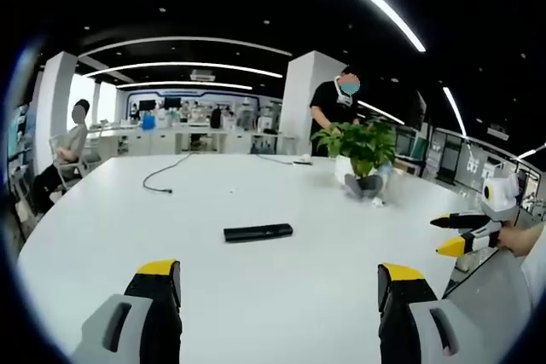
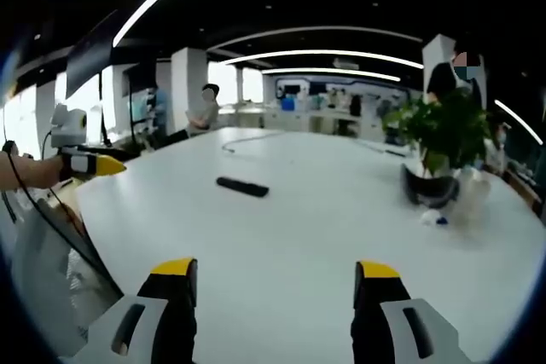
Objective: Press the specified remote control buttons in sequence, fully releasing each button before pressing the next.
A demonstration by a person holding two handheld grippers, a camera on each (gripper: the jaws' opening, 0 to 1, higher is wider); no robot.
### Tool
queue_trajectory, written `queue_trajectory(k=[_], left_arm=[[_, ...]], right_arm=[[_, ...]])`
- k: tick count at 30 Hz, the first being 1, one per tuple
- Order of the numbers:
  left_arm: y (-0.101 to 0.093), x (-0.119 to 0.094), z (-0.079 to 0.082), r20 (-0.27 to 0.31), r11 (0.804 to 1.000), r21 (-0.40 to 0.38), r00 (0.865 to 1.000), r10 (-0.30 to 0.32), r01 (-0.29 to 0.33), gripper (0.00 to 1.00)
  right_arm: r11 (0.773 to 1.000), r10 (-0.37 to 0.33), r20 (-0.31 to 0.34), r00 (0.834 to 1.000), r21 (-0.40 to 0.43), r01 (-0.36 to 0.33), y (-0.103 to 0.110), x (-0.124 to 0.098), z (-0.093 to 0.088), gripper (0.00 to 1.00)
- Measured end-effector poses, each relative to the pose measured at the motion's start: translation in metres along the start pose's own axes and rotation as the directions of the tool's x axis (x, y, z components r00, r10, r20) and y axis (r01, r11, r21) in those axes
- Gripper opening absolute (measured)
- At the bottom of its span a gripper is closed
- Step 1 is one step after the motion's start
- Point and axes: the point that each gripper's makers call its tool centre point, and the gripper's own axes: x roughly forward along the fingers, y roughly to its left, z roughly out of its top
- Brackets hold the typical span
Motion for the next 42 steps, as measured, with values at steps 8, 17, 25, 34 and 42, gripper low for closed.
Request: queue_trajectory(k=[8,17,25,34,42], left_arm=[[-0.006,0.021,-0.011,-0.099,0.995,0.085,0.994,-0.050,0.058,1.00],[-0.013,0.041,-0.024,-0.186,0.984,0.108,0.975,-0.122,0.144,1.00],[-0.012,0.053,-0.023,-0.224,0.975,0.128,0.963,-0.152,0.184,1.00],[-0.009,0.072,-0.011,-0.219,0.970,0.082,0.954,-0.206,0.228,1.00],[-0.007,0.081,-0.012,-0.232,0.967,0.082,0.948,-0.218,0.242,1.00]], right_arm=[[1.000,-0.011,-0.001,1.000,-0.001,0.011,-0.001,-0.001,0.000,0.72],[1.000,-0.009,-0.010,1.000,-0.013,0.009,-0.001,0.000,-0.002,0.72],[1.000,-0.003,-0.022,1.000,-0.022,0.002,0.001,0.001,-0.004,0.71],[1.000,-0.009,-0.031,0.999,-0.017,0.008,-0.001,0.001,-0.006,0.70],[1.000,-0.009,-0.037,0.999,-0.009,0.009,-0.001,0.001,-0.007,0.68]])
